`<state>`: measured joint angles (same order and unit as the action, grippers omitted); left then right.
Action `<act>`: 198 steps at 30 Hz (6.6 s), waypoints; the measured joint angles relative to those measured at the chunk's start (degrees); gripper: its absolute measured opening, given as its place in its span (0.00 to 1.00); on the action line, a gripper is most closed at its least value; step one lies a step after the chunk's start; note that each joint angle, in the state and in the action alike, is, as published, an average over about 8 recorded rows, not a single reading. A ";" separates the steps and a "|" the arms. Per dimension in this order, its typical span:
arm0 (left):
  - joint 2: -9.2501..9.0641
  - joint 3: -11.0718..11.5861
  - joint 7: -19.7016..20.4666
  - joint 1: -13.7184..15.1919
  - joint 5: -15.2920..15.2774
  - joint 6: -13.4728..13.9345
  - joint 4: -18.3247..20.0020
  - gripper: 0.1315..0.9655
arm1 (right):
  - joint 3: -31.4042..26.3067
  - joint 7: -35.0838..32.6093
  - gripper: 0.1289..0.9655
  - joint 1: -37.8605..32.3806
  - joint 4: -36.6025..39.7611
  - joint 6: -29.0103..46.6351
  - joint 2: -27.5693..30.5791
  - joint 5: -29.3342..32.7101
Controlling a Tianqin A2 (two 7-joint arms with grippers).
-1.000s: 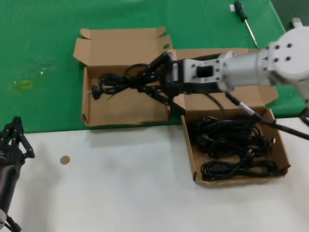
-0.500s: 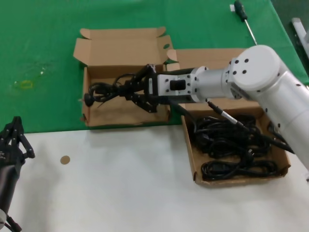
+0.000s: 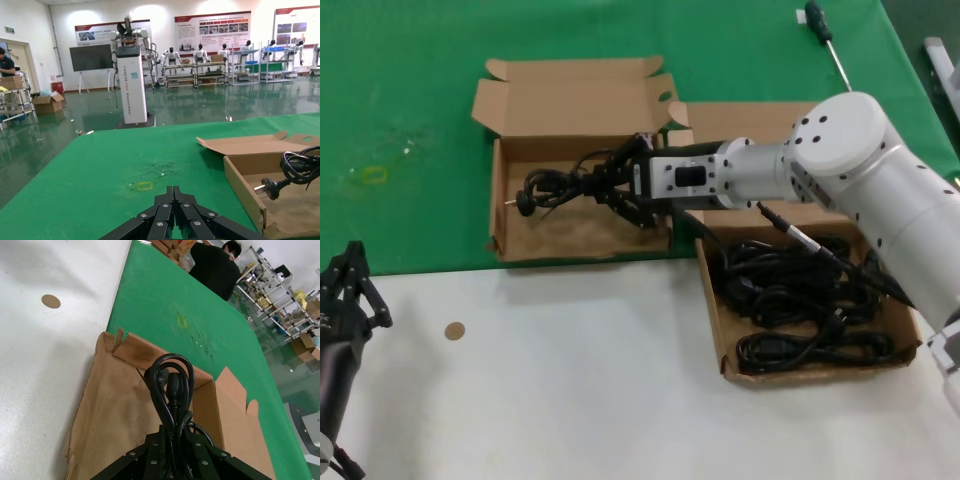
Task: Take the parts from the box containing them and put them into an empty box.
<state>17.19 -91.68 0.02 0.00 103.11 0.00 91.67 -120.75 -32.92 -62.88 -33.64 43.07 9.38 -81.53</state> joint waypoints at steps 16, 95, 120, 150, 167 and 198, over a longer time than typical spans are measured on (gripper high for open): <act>0.00 0.00 0.00 0.00 0.00 0.00 0.00 0.02 | 2.24 -5.77 0.17 -1.40 5.79 -0.72 -3.05 -2.41; 0.00 0.00 -0.01 0.00 0.01 0.00 0.00 0.91 | 19.37 23.41 1.00 42.80 -41.46 -27.98 6.03 -14.21; 0.00 0.01 -0.03 0.00 0.02 0.00 0.00 1.00 | 27.98 31.84 1.00 60.60 -56.15 -41.35 7.61 -20.76; 0.00 0.00 -0.01 0.00 0.02 0.00 0.00 1.00 | 28.13 31.99 1.00 60.91 -56.41 -41.59 7.63 -20.87; 0.00 0.00 -0.01 0.00 0.02 0.00 0.00 1.00 | 28.13 31.99 1.00 60.91 -56.41 -41.59 7.63 -20.87; 0.00 0.00 -0.02 0.00 0.02 0.00 0.00 1.00 | 28.13 31.99 1.00 60.91 -56.41 -41.59 7.63 -20.87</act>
<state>17.19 -91.67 0.00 0.00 103.13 0.00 91.67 -92.63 -0.93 -1.97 -90.05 1.48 17.01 -102.41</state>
